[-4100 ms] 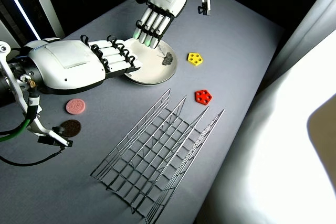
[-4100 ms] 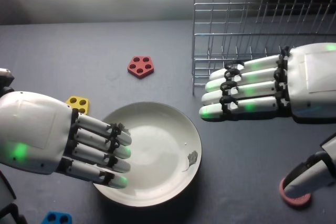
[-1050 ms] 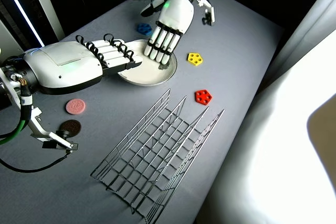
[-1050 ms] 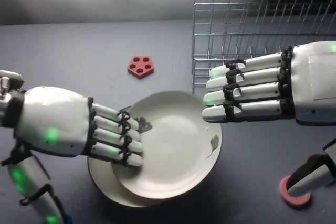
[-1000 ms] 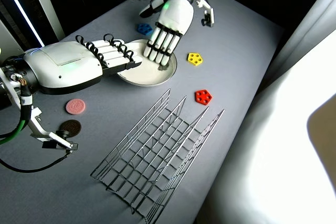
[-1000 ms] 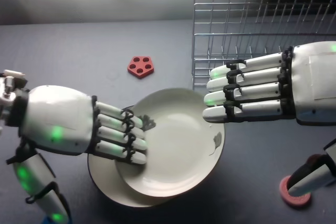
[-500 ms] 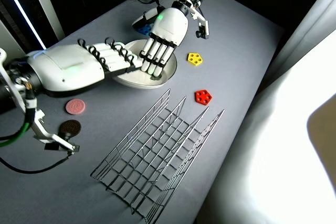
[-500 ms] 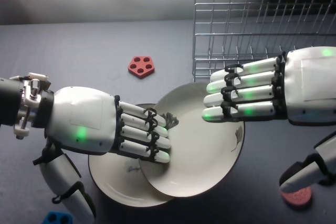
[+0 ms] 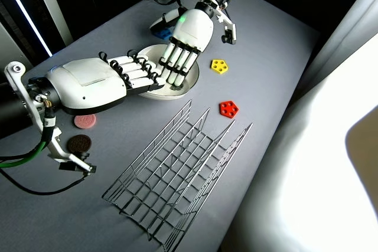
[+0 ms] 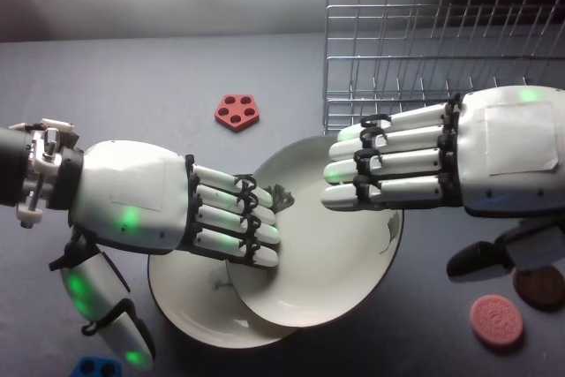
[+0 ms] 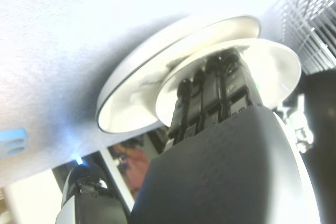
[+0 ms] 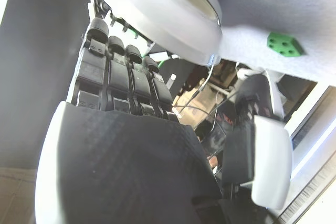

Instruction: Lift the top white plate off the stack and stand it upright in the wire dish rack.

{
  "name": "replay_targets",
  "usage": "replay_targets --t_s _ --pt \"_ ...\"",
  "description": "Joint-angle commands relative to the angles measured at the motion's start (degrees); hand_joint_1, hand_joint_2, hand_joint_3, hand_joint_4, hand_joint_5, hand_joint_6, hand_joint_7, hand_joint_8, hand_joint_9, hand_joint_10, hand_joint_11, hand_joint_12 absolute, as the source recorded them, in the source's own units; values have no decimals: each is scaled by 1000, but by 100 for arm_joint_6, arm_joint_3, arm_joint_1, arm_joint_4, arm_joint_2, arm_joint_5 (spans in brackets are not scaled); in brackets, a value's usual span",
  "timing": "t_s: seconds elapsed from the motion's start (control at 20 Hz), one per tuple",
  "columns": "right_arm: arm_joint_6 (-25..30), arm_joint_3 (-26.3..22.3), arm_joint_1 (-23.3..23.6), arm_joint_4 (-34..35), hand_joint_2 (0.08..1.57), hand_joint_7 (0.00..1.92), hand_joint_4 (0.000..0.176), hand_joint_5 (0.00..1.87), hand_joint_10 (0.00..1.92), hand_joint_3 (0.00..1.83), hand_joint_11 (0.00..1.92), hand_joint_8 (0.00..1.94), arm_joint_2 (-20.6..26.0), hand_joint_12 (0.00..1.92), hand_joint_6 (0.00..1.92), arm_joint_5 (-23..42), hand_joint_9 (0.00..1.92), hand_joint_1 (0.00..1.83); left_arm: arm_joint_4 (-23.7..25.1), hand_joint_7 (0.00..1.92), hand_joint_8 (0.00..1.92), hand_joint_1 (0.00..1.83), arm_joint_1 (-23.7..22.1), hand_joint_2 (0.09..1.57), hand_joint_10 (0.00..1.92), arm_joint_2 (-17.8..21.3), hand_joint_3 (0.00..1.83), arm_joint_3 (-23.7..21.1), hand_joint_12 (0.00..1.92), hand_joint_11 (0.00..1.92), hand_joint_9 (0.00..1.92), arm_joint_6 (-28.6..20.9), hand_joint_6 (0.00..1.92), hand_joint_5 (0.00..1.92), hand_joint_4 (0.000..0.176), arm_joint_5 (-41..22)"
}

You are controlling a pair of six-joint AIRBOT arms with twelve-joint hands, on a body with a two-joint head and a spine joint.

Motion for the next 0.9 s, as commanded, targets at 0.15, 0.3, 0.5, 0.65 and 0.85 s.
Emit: replay_targets --t_s 0.15,0.3,0.5,0.65,0.85 --pt "-5 -22 5 367 1058 7 0 0 8 0 168 2 7 43 0 380 49 1133 -322 47 0 5 -62 871 0 -79 2 21 187 0 46 -20 0 41 0 70" --pt "-25 -7 5 367 1062 8 0 6 9 0 169 2 -49 46 2 329 60 1174 -344 51 3 7 -63 867 2 -88 0 35 176 0 49 -20 2 43 0 77" --pt "-25 0 5 366 1069 95 0 66 2 1 185 2 -150 73 4 203 115 1318 -353 48 5 0 -66 863 5 -91 0 43 161 4 36 -21 4 37 0 76" --pt "-38 -34 4 366 1083 108 0 69 11 6 225 5 -192 94 3 160 138 1309 -359 52 4 5 -71 865 6 -91 0 55 160 0 43 -21 3 39 0 82" --pt "-92 -38 3 366 1041 144 0 98 2 0 268 1 -301 146 1 59 192 1364 -402 53 7 9 -74 869 6 -91 1 59 115 2 38 -21 4 43 0 84"
